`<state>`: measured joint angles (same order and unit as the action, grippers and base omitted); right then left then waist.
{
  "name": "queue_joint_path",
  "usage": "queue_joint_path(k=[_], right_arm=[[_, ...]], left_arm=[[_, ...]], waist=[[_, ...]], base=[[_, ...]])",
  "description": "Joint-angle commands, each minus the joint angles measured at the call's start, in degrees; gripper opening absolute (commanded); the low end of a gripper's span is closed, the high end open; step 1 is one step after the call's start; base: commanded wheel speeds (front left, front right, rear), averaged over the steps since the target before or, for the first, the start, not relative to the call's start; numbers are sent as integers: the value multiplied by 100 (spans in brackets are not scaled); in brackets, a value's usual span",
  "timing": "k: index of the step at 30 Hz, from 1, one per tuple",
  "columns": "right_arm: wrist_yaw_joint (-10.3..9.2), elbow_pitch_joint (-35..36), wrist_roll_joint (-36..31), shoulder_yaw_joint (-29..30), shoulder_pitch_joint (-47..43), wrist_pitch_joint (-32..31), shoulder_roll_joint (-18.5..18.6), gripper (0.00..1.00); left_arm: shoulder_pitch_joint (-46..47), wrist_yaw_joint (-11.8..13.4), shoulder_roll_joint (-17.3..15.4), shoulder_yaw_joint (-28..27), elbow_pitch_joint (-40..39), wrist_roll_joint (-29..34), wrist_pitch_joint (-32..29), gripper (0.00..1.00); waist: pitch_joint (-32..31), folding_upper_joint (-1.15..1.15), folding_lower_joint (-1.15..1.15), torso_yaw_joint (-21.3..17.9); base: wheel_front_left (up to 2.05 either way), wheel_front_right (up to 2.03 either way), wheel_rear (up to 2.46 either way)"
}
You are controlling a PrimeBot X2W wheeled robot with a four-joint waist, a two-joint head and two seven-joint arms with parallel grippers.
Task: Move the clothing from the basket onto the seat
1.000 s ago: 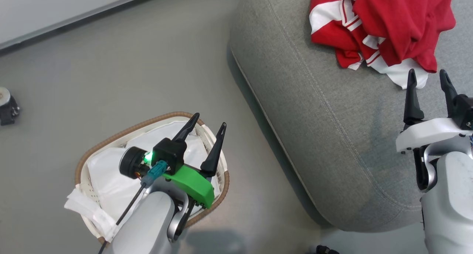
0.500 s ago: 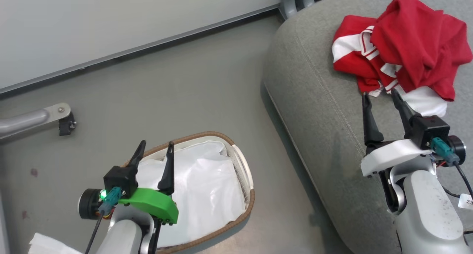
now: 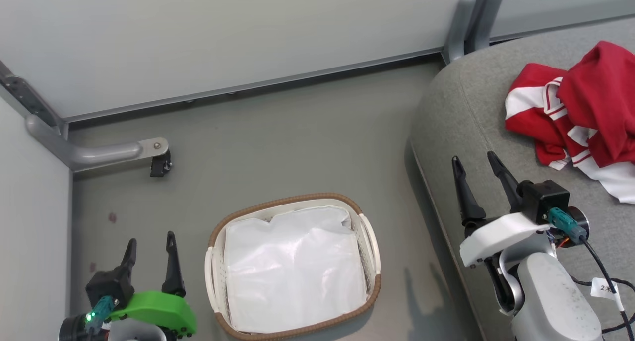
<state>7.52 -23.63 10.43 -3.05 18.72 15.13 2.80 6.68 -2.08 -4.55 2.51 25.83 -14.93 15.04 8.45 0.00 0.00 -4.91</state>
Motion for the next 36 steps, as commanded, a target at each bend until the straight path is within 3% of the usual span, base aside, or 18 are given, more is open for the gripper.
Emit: queue_joint_path(k=[1,15,16,20,36], right_arm=[[-6,-24,39,-39,-127,2,25,100],[-6,-124,194,-117,-668,3,23,100],[0,-114,167,-121,-602,1,0,0],[0,-293,200,-122,-739,-18,-34,0],[-1,-20,1885,110,-844,-473,-23,0]], left_arm=[[-130,-35,20,-108,-8,39,20,100],[-569,-230,155,-721,230,17,20,100],[-500,-214,159,-705,236,34,-1,0],[-501,-213,198,-699,421,6,-53,0],[-389,-284,189,-752,86,-1625,-506,0]], waist=[[-192,0,0,186],[-545,0,0,302],[-528,0,0,287],[-534,0,0,291],[-572,0,0,317]], base=[[0,0,0],[0,0,0],[0,0,0],[0,0,0],[0,0,0]])
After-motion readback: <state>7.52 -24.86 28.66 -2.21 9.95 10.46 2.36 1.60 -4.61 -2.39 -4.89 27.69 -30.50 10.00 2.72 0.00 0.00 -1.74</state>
